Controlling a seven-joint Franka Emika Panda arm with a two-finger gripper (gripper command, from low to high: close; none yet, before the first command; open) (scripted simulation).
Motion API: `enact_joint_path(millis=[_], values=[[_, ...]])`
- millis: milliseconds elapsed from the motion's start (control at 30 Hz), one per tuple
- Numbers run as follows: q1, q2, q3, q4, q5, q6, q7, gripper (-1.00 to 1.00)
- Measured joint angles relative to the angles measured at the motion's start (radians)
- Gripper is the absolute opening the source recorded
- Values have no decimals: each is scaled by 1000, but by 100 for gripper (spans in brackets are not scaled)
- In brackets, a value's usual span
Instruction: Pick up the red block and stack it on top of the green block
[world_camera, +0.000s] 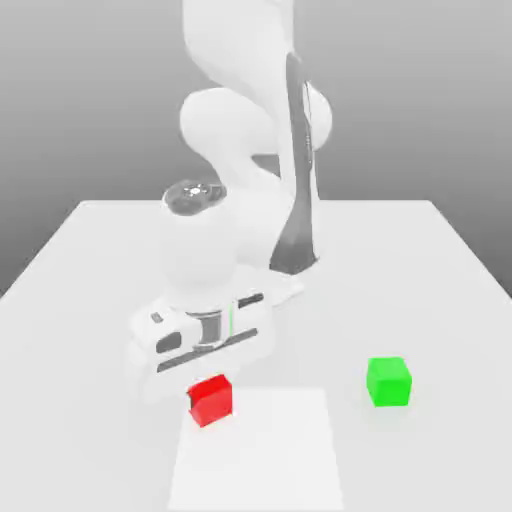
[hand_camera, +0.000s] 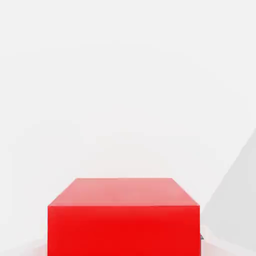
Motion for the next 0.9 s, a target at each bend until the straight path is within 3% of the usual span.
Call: enact_joint_path(millis=[233, 600, 833, 867, 900], values=[[-9, -152, -9, -27, -120, -128, 83, -100], [397, -287, 226, -42, -74, -252, -265, -100], [466, -105, 274, -31, -95, -79, -313, -100], [467, -72, 269, -30, -109, -48, -304, 100], [467, -72, 269, -30, -109, -48, -304, 100]])
